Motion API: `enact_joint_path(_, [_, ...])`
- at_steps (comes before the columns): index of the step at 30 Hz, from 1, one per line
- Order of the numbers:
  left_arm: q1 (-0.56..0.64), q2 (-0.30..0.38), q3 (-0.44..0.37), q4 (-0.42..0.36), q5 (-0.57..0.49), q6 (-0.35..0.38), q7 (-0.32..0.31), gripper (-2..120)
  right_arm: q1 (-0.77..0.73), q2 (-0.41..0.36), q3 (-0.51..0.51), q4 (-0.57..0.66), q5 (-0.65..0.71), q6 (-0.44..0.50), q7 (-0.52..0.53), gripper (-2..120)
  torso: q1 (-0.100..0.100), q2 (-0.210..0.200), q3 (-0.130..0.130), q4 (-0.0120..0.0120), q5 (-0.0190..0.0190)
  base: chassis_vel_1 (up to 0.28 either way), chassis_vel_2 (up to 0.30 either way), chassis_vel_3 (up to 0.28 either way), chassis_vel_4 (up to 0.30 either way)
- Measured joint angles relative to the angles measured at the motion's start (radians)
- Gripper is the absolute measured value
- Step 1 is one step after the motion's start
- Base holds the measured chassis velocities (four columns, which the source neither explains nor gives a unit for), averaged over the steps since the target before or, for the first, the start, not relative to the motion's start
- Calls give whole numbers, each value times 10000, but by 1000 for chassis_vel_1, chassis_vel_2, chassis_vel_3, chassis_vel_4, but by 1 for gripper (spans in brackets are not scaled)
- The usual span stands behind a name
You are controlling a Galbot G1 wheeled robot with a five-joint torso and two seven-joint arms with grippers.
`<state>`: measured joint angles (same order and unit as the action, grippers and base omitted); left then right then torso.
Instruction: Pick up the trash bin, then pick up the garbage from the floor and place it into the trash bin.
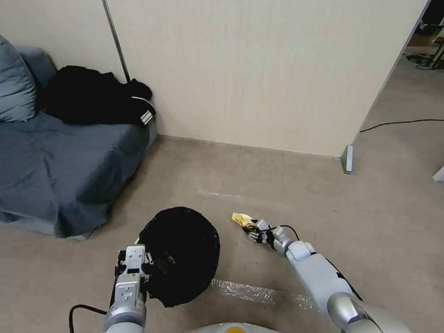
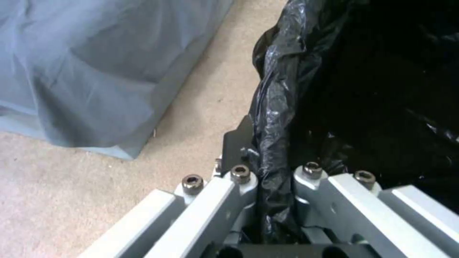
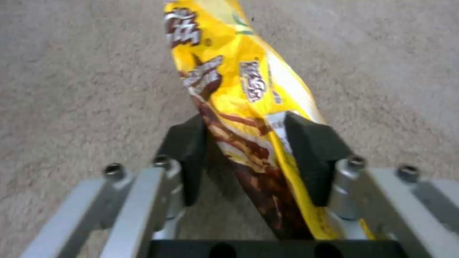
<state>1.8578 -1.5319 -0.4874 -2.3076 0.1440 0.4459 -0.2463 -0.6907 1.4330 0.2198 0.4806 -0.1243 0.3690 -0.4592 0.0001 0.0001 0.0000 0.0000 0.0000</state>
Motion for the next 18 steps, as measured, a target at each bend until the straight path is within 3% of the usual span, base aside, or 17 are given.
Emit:
enact_joint_path(5, [-18,-3,3,-9,-20,-16,0,1,-20,-41,-25,180,63,-9,72,18,-1,0,0,1,0,0,0,0,0])
enact_joint_path(6, [-22,-6,13,-9,-24,-22,1,1,-45,-61,-28,216,80,-9,106,10,0,0,0,0,0,0,0,0,0])
enact_joint_path(9, [-35,-6,17,-10,-30,-26,2,1,-95,-97,-28,241,83,10,168,2,-1,0,0,0,0,0,0,0,0])
enact_joint_path(18, [-49,4,50,-2,-39,-29,6,1,-281,-170,-13,348,154,129,435,0,-1,0,0,0,0,0,0,0,0])
